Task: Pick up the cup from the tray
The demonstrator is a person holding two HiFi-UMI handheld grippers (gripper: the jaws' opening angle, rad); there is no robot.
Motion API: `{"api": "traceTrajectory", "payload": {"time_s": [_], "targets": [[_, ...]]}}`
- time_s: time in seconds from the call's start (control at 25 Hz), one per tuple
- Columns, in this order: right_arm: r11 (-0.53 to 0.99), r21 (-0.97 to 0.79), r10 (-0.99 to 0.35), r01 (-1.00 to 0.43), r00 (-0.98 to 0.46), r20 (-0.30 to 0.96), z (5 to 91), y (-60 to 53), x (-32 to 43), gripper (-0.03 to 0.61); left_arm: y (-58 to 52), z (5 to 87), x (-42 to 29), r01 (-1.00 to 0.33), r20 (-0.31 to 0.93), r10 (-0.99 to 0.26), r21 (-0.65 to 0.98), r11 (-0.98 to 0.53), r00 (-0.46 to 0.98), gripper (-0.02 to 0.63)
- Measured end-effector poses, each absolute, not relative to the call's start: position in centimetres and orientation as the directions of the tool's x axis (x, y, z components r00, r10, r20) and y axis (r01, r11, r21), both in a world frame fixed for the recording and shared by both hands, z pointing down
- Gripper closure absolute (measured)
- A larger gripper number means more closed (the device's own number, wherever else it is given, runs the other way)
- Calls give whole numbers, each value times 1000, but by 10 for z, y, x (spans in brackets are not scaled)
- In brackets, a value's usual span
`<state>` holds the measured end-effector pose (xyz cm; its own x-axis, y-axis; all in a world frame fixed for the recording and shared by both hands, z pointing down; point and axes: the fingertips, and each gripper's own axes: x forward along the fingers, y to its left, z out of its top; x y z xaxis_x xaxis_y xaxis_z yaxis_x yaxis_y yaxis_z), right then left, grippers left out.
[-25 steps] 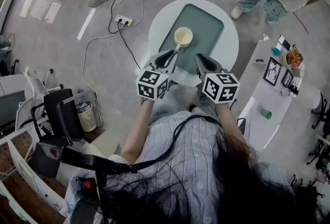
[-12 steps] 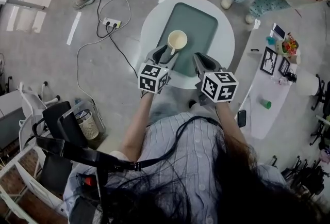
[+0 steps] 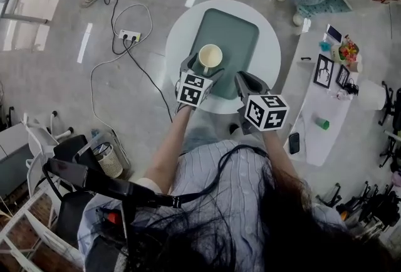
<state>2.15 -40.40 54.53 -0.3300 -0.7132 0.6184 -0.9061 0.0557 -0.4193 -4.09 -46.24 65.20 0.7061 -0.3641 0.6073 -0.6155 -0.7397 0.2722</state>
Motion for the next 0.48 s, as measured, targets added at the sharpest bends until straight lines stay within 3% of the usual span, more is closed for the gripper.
{"api": "traceTrajectory", "payload": {"time_s": [0.48], "targets": [[-28,-401,-708,-915,-266,654,553,-384,48,532,-476,698,-26,-652,706,-372,166,-740,602,166]]}}
